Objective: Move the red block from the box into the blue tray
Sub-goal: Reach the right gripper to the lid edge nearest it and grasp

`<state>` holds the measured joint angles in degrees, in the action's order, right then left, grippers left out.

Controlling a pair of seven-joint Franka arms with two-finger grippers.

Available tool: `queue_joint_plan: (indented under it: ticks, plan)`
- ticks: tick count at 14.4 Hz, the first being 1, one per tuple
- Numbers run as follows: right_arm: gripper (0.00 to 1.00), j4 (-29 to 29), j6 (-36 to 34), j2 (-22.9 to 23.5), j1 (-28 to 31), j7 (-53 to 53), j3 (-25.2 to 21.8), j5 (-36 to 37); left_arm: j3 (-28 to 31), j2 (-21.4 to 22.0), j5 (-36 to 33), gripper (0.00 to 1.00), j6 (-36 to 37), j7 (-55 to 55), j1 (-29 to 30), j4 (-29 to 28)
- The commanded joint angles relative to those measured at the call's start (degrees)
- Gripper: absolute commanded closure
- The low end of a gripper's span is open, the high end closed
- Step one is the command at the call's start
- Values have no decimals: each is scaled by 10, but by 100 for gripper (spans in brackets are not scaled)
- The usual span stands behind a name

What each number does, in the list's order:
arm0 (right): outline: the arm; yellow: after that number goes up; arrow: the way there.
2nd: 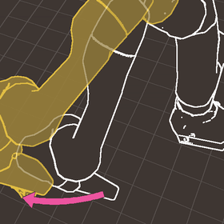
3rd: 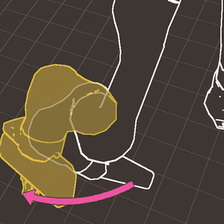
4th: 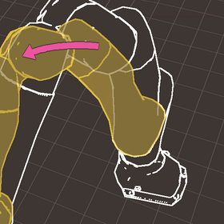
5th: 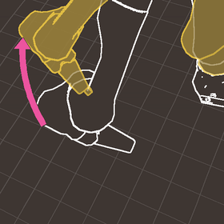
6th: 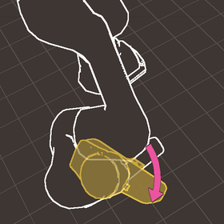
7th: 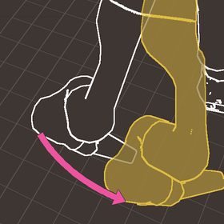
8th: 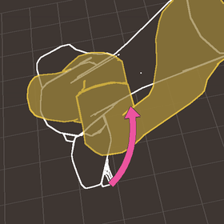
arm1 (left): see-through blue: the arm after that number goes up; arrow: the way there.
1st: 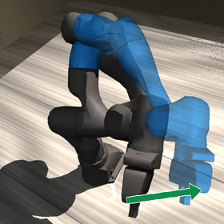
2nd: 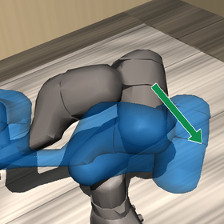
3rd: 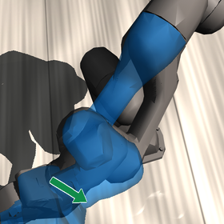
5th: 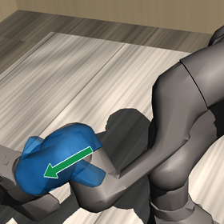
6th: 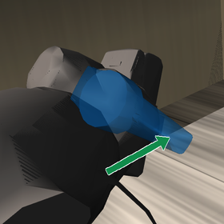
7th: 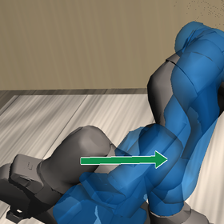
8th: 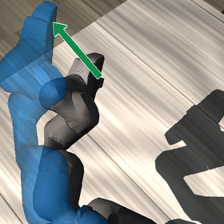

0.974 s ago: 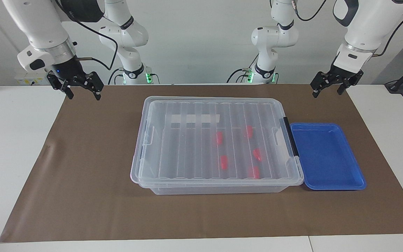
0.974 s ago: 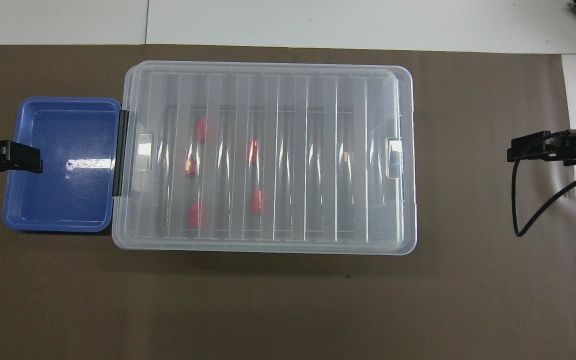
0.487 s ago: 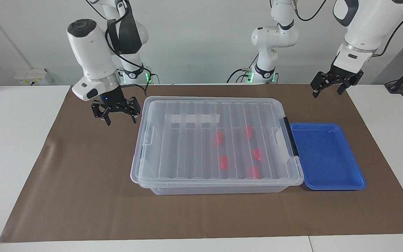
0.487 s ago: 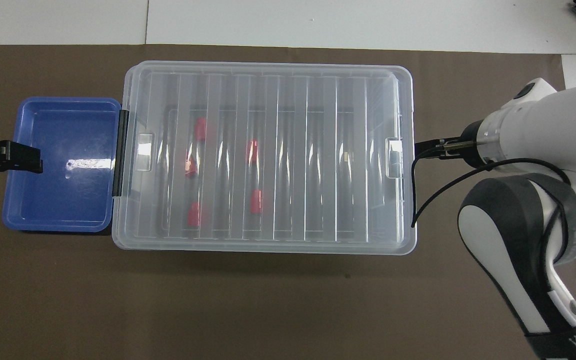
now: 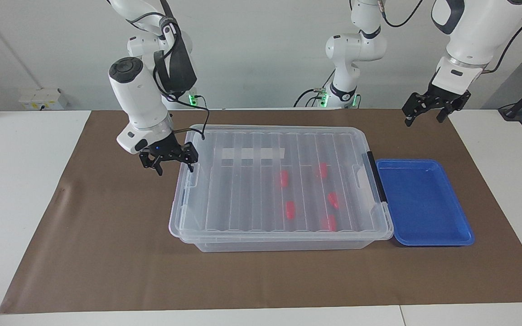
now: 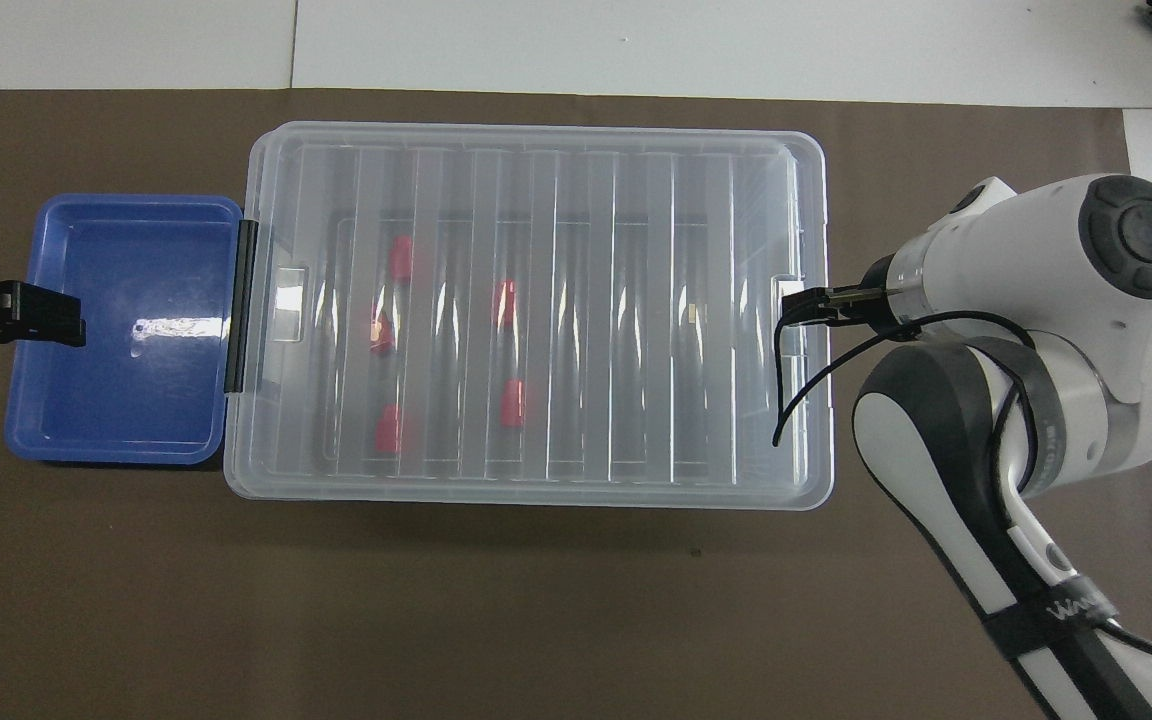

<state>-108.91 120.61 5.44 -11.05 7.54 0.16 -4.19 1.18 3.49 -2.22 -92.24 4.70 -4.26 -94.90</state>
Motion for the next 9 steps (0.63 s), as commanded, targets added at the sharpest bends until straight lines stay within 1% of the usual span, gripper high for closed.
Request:
queue_joint_plan:
  ticks: [1, 4, 7, 9]
  plan:
    - [0, -17, 17, -3, 2, 11, 1, -7, 6, 6, 8, 0, -6, 0, -8, -5]
    - [0, -17, 13, -3, 4, 12, 0, 8, 6, 7, 8, 0, -5, 0, -8, -5]
    - [0, -17, 9, -2, 8, 12, 0, 52, 6, 7, 8, 0, -5, -2, -8, -6]
    - [0, -17, 9, -2, 10, 12, -1, 59, 6, 7, 8, 0, -5, -2, -8, -6]
